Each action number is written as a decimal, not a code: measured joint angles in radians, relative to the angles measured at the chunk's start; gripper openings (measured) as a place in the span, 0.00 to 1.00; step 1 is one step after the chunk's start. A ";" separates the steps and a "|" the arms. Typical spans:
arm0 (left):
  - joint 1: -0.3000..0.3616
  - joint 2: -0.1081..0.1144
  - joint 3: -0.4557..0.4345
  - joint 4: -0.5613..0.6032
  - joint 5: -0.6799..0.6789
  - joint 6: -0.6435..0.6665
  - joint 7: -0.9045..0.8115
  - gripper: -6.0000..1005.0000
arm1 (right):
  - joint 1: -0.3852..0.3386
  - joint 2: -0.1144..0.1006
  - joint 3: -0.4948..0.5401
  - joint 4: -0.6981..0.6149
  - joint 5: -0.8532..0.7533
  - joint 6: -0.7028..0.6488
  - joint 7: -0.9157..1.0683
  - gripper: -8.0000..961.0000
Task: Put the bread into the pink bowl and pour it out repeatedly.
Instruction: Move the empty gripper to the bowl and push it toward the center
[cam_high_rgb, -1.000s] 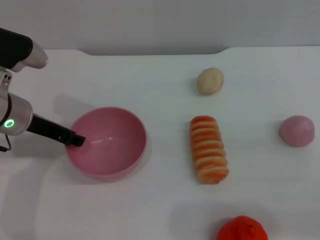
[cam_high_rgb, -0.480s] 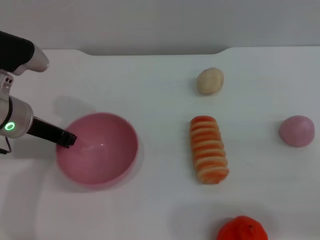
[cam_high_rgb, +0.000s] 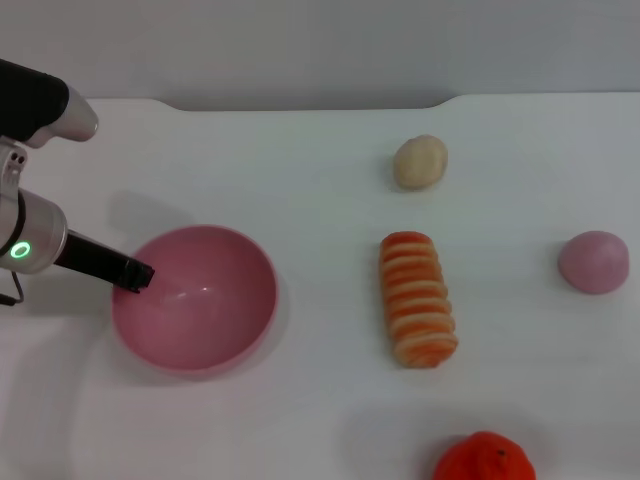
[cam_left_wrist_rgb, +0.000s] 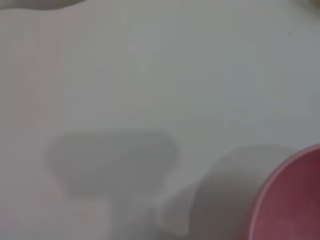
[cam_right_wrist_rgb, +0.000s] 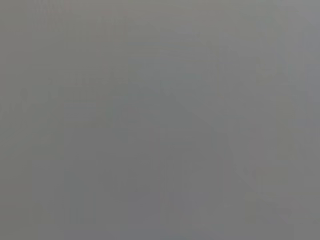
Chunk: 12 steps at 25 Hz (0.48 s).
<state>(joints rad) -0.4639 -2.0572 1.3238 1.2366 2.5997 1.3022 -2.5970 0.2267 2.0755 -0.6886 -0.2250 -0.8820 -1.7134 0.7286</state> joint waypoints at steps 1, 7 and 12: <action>0.000 0.000 0.000 0.003 0.000 -0.002 0.000 0.06 | 0.002 0.000 0.000 0.003 0.000 0.000 0.000 0.49; -0.026 0.000 -0.006 0.019 -0.010 -0.012 0.000 0.06 | 0.012 0.000 -0.001 0.014 0.000 0.004 -0.004 0.49; -0.080 0.004 -0.013 0.048 -0.013 0.035 0.000 0.05 | 0.033 -0.001 -0.003 0.022 -0.033 0.038 -0.006 0.49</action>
<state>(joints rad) -0.5442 -2.0534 1.3109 1.2841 2.5869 1.3376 -2.5970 0.2599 2.0740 -0.6915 -0.2032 -0.9147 -1.6754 0.7225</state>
